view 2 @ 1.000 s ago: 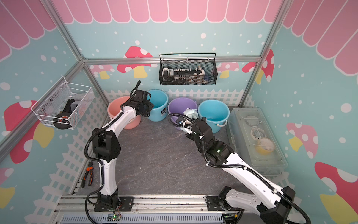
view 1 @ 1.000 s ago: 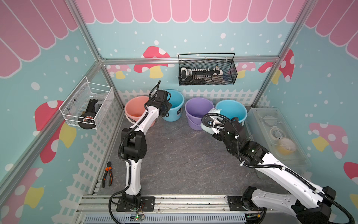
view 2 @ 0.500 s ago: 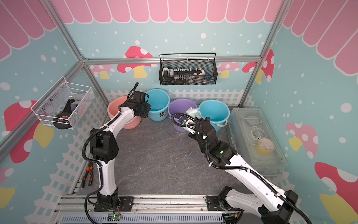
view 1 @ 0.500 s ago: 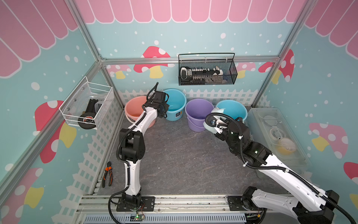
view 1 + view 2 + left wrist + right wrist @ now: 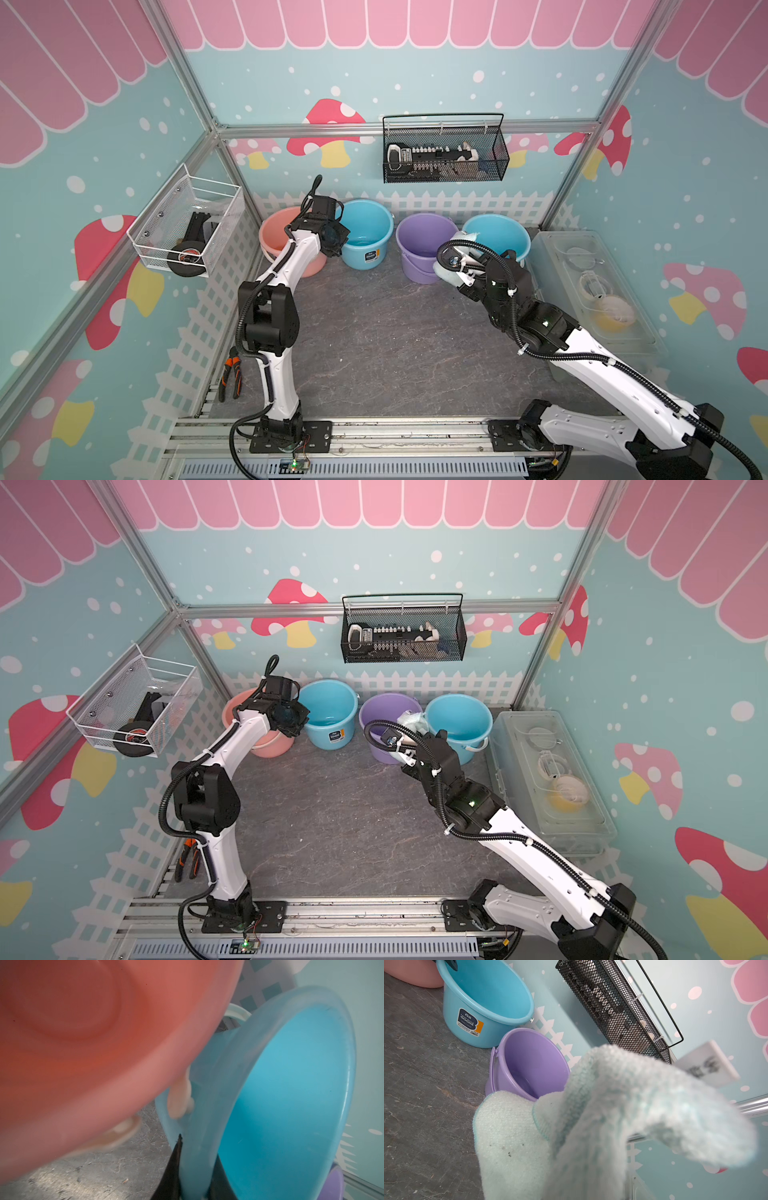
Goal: Wipe the inside of the bucket with a cloth
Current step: Pick up the bucket from the center of the board.
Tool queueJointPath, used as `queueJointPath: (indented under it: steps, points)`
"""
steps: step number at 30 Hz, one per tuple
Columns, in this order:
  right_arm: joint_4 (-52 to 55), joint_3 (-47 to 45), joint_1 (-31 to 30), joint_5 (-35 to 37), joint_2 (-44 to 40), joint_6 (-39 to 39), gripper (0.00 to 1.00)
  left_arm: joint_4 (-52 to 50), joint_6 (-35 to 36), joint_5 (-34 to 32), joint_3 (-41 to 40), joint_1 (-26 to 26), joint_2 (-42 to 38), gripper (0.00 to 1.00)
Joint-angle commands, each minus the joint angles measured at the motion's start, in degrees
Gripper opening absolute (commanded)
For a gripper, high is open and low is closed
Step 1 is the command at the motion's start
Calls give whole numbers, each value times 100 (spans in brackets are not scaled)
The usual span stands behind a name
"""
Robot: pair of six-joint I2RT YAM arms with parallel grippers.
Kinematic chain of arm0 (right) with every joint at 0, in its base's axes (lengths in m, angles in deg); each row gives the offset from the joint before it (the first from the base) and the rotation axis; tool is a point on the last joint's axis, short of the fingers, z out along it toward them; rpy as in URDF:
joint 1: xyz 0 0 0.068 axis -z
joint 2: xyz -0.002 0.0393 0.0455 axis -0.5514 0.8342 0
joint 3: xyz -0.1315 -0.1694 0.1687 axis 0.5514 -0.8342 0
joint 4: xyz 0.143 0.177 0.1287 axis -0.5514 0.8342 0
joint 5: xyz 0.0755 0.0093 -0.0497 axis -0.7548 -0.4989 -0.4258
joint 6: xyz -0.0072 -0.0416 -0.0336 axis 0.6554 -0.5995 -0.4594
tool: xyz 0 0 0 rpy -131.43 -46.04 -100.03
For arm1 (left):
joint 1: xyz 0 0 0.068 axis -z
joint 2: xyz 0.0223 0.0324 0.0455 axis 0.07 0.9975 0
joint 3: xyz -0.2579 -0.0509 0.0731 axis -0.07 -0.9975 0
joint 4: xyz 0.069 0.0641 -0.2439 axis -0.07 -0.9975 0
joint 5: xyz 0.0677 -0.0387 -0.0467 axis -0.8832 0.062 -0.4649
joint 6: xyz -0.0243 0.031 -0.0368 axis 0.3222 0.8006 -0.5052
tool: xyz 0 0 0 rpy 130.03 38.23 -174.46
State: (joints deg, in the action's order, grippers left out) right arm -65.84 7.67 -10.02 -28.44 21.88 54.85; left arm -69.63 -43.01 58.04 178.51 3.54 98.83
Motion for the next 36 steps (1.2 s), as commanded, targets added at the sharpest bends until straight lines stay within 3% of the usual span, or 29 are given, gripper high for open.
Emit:
queueJointPath:
  steps: [1, 11, 20, 27, 36]
  points:
    - [-6, 231, 33, -64, 26, 164, 0, -310, 685, 425, 3, -52, -392, 0]
    - [44, 371, 33, 9, 93, 3, 0, -1051, 1898, 815, -660, -105, -1245, 0]
    - [43, 433, 33, 59, 157, -160, 0, -1415, 2459, 915, -1609, -201, -2104, 0]
    - [29, 459, 33, 57, 176, -211, 0, -1789, 3064, 1670, -1904, -230, -2417, 0]
    - [-29, 503, 34, 202, 142, -428, 0, -2128, 3467, 2258, -2115, 498, -2441, 0]
